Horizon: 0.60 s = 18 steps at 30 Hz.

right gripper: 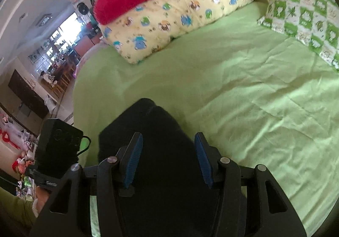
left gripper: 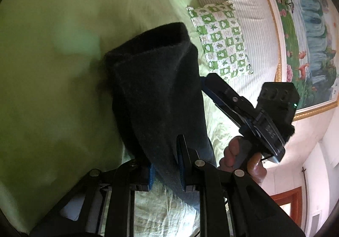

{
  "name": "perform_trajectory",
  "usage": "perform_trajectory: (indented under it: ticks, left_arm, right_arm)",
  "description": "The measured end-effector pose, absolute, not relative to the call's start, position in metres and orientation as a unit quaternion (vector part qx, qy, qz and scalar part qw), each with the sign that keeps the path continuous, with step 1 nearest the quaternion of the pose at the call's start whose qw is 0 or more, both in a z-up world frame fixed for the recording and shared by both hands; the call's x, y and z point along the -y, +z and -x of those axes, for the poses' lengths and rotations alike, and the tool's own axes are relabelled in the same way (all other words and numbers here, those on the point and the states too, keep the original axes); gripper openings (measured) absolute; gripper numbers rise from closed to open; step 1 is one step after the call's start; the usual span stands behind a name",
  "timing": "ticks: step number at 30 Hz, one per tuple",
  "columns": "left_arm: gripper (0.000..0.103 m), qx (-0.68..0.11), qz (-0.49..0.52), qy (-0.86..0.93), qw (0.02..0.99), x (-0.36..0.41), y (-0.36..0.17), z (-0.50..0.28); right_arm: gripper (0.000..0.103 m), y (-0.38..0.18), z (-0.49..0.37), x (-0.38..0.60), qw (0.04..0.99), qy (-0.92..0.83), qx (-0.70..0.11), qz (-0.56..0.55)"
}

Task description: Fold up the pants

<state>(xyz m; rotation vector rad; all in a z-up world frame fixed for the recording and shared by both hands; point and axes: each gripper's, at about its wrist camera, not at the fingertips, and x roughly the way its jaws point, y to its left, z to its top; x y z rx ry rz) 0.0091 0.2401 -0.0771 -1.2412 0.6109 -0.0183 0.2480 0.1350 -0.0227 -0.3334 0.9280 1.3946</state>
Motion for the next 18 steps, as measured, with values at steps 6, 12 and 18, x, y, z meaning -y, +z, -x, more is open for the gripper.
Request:
perform_trajectory:
  ticks: [6, 12, 18]
  left_arm:
    - [0.017, -0.283, 0.549, 0.019, 0.786, -0.246, -0.065, -0.004]
    - [0.021, -0.288, 0.540, 0.043, 0.790, -0.250, -0.066, 0.006]
    - [0.021, -0.282, 0.535, 0.054, 0.794, -0.259, -0.067, -0.004]
  right_arm:
    - [0.052, -0.025, -0.258, -0.137, 0.651, 0.618, -0.420, 0.131]
    - [0.052, -0.026, -0.253, -0.144, 0.643, 0.626, -0.417, 0.144]
    - [0.052, -0.030, -0.252, -0.161, 0.638, 0.626, -0.420, 0.157]
